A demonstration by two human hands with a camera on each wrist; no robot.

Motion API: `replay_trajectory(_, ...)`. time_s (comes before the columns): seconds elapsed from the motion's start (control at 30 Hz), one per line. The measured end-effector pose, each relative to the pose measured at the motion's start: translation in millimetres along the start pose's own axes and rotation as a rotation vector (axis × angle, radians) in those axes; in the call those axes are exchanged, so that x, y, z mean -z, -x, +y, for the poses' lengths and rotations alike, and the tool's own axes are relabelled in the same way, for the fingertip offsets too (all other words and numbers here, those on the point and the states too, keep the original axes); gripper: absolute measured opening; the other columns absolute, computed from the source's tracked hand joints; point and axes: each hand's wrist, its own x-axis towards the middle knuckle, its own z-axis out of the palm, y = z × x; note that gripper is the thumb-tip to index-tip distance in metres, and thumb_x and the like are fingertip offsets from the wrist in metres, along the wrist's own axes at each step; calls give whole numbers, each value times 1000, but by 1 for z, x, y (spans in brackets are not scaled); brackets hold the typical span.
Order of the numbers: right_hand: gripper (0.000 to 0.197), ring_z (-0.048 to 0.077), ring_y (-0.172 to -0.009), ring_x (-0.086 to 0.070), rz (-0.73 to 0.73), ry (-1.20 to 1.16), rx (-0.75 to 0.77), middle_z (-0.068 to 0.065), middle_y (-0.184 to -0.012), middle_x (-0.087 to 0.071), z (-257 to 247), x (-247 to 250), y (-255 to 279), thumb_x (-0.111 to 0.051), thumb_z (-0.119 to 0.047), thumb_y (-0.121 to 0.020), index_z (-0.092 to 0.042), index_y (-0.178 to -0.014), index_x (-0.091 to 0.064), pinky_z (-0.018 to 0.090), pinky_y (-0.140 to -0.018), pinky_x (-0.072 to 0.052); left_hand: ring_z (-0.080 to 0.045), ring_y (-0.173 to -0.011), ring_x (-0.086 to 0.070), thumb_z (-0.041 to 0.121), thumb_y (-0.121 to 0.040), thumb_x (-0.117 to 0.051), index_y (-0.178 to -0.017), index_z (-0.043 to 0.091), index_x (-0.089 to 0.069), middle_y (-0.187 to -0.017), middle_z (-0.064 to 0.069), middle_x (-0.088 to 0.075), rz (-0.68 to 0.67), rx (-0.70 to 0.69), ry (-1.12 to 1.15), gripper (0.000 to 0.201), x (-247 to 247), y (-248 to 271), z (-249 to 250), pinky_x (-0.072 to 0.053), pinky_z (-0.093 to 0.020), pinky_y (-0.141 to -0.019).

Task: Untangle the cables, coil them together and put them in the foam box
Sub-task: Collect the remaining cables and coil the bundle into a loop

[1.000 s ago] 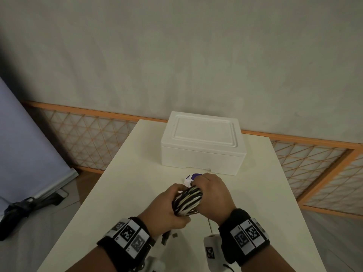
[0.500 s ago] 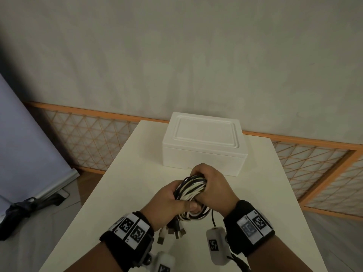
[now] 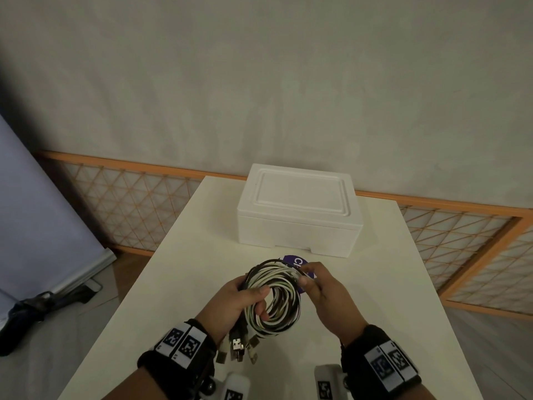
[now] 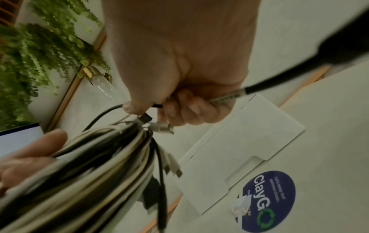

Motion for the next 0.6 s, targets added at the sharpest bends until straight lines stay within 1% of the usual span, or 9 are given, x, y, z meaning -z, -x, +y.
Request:
replay_trajectory(0.13,52,16,-89,-63,-4,-224,-15,2,-93,-67,0,-11,-3,-39,-64,-88,-18,-101,-59,34,-83,-49,-21,-57,-59,28,-78,-69,-102,-1,-58,-56,-8,-53,-26,-25,-24,40,-4,1,1,-50,-29,-60)
replay_trajectory(0.23,53,27,-82,-55,5,-442,-103,24,-95,-59,-5,-13,-3,-49,-55,-87,-5,-98,-60,40,-81,-45,-20,-58,-59,30,-82,-69,-99,3,-59,-57,-6,-53,-45,-59,-100,34,-3,3,5,-50,-27,-61)
replay_trajectory(0.27,41,26,-80,-55,26,-469,-97,21,-90,-60,-7,-12,-2,-47,-46,-91,-7,-91,-63,40,-81,-46,-20,-58,-59,30,-81,-67,-99,3,-59,-56,-5,-53,-48,-69,-118,33,-1,4,7,-50,-27,-62)
replay_trajectory(0.3,31,17,-76,-55,44,-472,-84,11,-79,-62,-10,-10,-1,-45,-35,-95,-15,-82,-65,32,-77,-46,-20,-57,-59,29,-80,-65,-99,3,-59,-56,-5,-53,-48,-80,-133,33,0,5,9,-50,-27,-62)
replay_trajectory(0.33,31,7,-69,-53,73,-451,-56,-2,-69,-60,-12,-7,0,-44,-26,-97,-23,-73,-63,20,-70,-44,-21,-57,-58,27,-78,-65,-99,3,-60,-55,-5,-53,-44,-90,-144,32,2,5,10,-51,-28,-62)
replay_trajectory(0.4,23,1,-62,-50,155,-381,4,-7,-64,-58,-11,-2,2,-49,-23,-97,-29,-76,-58,12,-63,-40,-21,-55,-58,23,-77,-67,-98,1,-59,-55,-5,-54,-28,-107,-170,31,6,4,12,-51,-29,-63)
replay_trajectory(0.47,4,8,-62,-54,212,-392,8,5,-66,-61,-6,5,2,-59,-23,-93,-25,-96,-57,13,-61,-42,-21,-55,-57,18,-84,-70,-96,-1,-59,-54,-5,-54,-17,-116,-195,25,9,3,14,-52,-29,-63)
replay_trajectory(0.53,18,15,-65,-58,233,-407,-7,8,-69,-64,-1,11,0,-65,-26,-86,-30,-102,-57,18,-62,-45,-21,-55,-57,11,-89,-65,-96,-4,-58,-54,-5,-53,-18,-117,-204,18,12,3,14,-51,-28,-62)
replay_trajectory(0.6,19,20,-68,-59,262,-454,-10,5,-71,-63,1,18,-2,-68,-23,-82,-31,-97,-59,23,-64,-47,-20,-55,-56,12,-86,-69,-102,-10,-56,-53,-4,-53,-38,-116,-210,29,13,3,14,-52,-27,-61)
